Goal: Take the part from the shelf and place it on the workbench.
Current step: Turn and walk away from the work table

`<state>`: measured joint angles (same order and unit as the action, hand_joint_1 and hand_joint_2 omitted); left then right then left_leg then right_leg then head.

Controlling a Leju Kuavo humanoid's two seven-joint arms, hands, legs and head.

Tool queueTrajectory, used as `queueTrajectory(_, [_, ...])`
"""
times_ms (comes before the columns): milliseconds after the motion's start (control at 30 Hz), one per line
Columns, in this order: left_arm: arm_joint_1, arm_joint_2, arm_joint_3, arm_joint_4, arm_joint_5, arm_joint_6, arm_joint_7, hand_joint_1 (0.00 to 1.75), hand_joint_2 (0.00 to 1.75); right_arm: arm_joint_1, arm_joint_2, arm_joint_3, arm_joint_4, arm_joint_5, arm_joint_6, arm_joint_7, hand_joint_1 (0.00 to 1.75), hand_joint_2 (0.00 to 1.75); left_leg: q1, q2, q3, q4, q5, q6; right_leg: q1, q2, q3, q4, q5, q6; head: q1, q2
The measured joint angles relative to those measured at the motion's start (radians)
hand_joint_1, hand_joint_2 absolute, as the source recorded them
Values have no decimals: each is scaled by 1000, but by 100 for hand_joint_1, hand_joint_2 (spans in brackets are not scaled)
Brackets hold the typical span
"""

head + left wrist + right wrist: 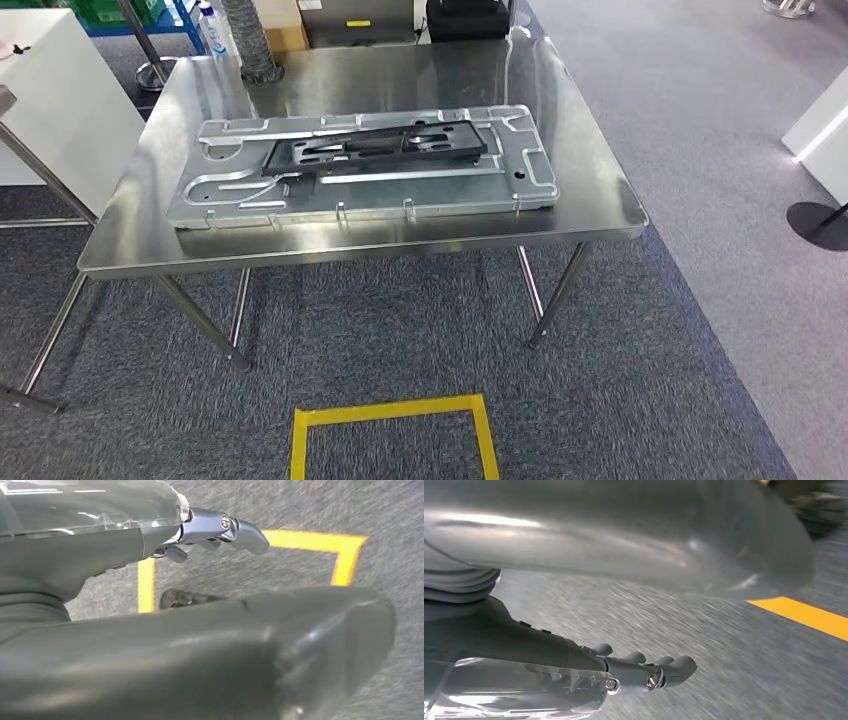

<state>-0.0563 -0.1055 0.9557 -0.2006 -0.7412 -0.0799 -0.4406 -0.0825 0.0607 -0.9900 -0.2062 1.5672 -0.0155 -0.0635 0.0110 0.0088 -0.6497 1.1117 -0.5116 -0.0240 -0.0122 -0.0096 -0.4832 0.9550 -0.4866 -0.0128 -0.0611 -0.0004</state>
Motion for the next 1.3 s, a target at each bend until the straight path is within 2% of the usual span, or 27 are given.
queueTrajectory(33, [0, 1, -2, 0, -5, -1, -1, 0, 0, 1, 3, 5, 0, 1, 9, 24, 0, 0, 0, 0, -14, 67, -51, -2, 2, -1, -17, 2, 12, -3, 0, 0])
queueTrajectory(67, [0, 2, -4, 0, -10, -2, -2, 0, 0, 2, 7, 9, 1, 1, 19, 47, 0, 0, 0, 0, -24, 128, -81, -5, 3, -1, -35, 5, 24, -3, 0, 0])
queueTrajectory(100, [-1, 4, -6, 0, -14, -3, -4, 0, 0, 3, 10, 11, 2, 1, 28, 71, 0, 0, 1, 0, -22, 170, -86, -6, 5, -2, -54, 9, 35, -3, 0, 0])
queueTrajectory(133, [-1, 6, -8, 0, -18, -3, -5, 0, 0, 4, 13, 12, 3, 1, 36, 92, 0, 0, 1, 0, -5, 179, -67, -6, 5, -2, -73, 15, 46, -2, 0, 0])
queueTrajectory(200, [-3, 12, -11, 0, -22, -2, -6, 0, 0, 4, 19, 15, 5, 1, 52, 124, 0, 0, 1, 0, 78, 95, -13, -3, 6, -1, -108, 30, 63, 3, 0, 0])
queueTrajectory(267, [-8, 18, -15, 0, -24, 2, -7, 0, 0, 4, 25, 17, 6, 1, 68, 143, 0, 0, -2, -2, 182, -54, -16, 5, 8, -1, -134, 46, 77, 12, 0, 0])
queueTrajectory(300, [-10, 20, -17, 0, -25, 5, -8, 0, 0, 4, 26, 19, 6, 1, 73, 148, 0, 0, -5, -2, 211, -104, -29, 11, 9, -1, -140, 51, 84, 18, 0, 0])
queueTrajectory(333, [-10, 23, -18, 0, -25, 7, -8, 0, 0, 4, 27, 21, 7, 1, 77, 150, 0, 0, -7, -2, 222, -130, -39, 19, 10, -1, -145, 53, 93, 23, 0, 0])
queueTrajectory(400, [-8, 25, -19, 0, -25, 11, -9, 0, 0, 6, 27, 27, 7, 2, 78, 148, 0, 0, -7, 0, 209, -134, -28, 36, 7, 0, -152, 55, 101, 36, 0, 0])
queueTrajectory(467, [-7, 29, -19, 0, -29, 14, -10, 0, 0, 8, 27, 30, 7, 0, 73, 136, 0, 0, -5, 4, 188, -136, -6, 54, 3, 3, -172, 96, 43, 46, 0, 0])
queueTrajectory(533, [-7, 36, -21, 0, -39, 15, -14, 0, 0, 7, 30, 31, 7, -8, 62, 115, 0, 0, -6, 6, 160, -135, 17, 63, 0, 5, -202, 206, -63, 53, 0, 0])
queueTrajectory(567, [-6, 40, -23, 0, -46, 14, -17, 0, 0, 7, 32, 31, 7, -15, 55, 103, 0, 0, -7, 6, 145, -134, 28, 64, -2, 5, -212, 269, -97, 56, 0, 0])
queueTrajectory(600, [-7, 44, -25, 0, -55, 12, -19, 0, 0, 6, 34, 31, 7, -21, 47, 89, 0, 0, -8, 6, 130, -131, 40, 63, -2, 5, -213, 315, -107, 57, 0, 0])
queueTrajectory(633, [-7, 47, -28, 0, -64, 10, -21, 0, 0, 4, 36, 31, 7, -28, 39, 76, 0, 0, -9, 7, 113, -128, 50, 62, -3, 5, -200, 333, -93, 57, 0, 0])
queueTrajectory(667, [-7, 50, -32, 0, -73, 8, -22, 0, 0, 3, 38, 31, 7, -34, 33, 64, 0, 0, -10, 7, 97, -123, 60, 60, -2, 5, -170, 317, -64, 55, 0, 0])
queueTrajectory(733, [-9, 53, -43, 0, -89, 4, -25, 0, 0, -3, 42, 31, 7, -44, 26, 45, 0, 0, -11, 6, 69, -115, 78, 54, 1, 5, -64, 191, -26, 43, 0, 0])
queueTrajectory(800, [-13, 54, -53, 0, -100, 2, -26, 0, 0, -8, 46, 30, 7, -48, 25, 37, 0, 0, -12, 7, 53, -111, 96, 44, 8, 5, 32, 47, -41, 31, 0, 0])
queueTrajectory(833, [-15, 55, -56, 0, -103, 1, -26, 0, 0, -10, 48, 30, 7, -49, 27, 37, 0, 0, -12, 7, 48, -112, 106, 38, 12, 5, 52, 10, -50, 26, 0, 0])
queueTrajectory(900, [-19, 57, -60, 0, -106, -4, -27, 0, 0, -11, 54, 30, 8, -45, 36, 49, 0, 0, -8, 7, 40, -113, 119, 25, 13, 3, 46, -7, -40, 18, 0, 0])
queueTrajectory(933, [-20, 57, -62, 0, -105, -7, -27, 0, 0, -11, 57, 30, 9, -41, 42, 59, 0, 0, -7, 5, 34, -105, 106, 20, 12, 2, 38, -10, -30, 11, 0, 0])
queueTrajectory(1000, [-21, 58, -64, 0, -101, -13, -29, 0, 0, -11, 60, 33, 10, -31, 53, 83, 0, 0, -5, 1, 10, -33, 27, 12, 9, -3, 17, -13, -8, -2, 0, 0])
queueTrajectory(1067, [-21, 57, -65, 0, -96, -13, -30, 0, 0, -10, 60, 36, 10, -25, 61, 103, 0, 0, -2, 0, -20, 95, -64, 5, 11, -3, -12, -6, 11, -8, 0, 0])
queueTrajectory(1100, [-20, 57, -65, 0, -94, -12, -30, 0, 0, -10, 60, 38, 10, -23, 64, 109, 0, 0, -1, 0, -26, 148, -82, 2, 12, -3, -29, 0, 20, -8, 0, 0])
queueTrajectory(1133, [-20, 57, -65, 0, -92, -10, -30, 0, 0, -10, 60, 39, 10, -23, 66, 113, 0, 0, -1, 0, -19, 171, -75, 0, 12, -3, -47, 7, 28, -6, 0, 0])
queueTrajectory(1167, [-19, 57, -65, 0, -89, -8, -30, 0, 0, -10, 60, 41, 10, -23, 67, 115, 0, 0, 0, 0, 4, 160, -51, -1, 12, -3, -66, 16, 35, -4, 0, 0])
queueTrajectory(1233, [-20, 57, -65, 0, -86, -3, -29, 0, 0, -10, 60, 45, 10, -22, 67, 115, 0, 0, 1, -1, 93, 45, -7, 1, 10, -2, -99, 35, 46, 3, 0, 0])
queueTrajectory(1300, [-21, 57, -64, 0, -84, 1, -28, 0, 0, -11, 60, 48, 10, -22, 66, 114, 0, 0, -2, -3, 173, -83, -14, 9, 11, -3, -120, 50, 57, 14, 0, 0])
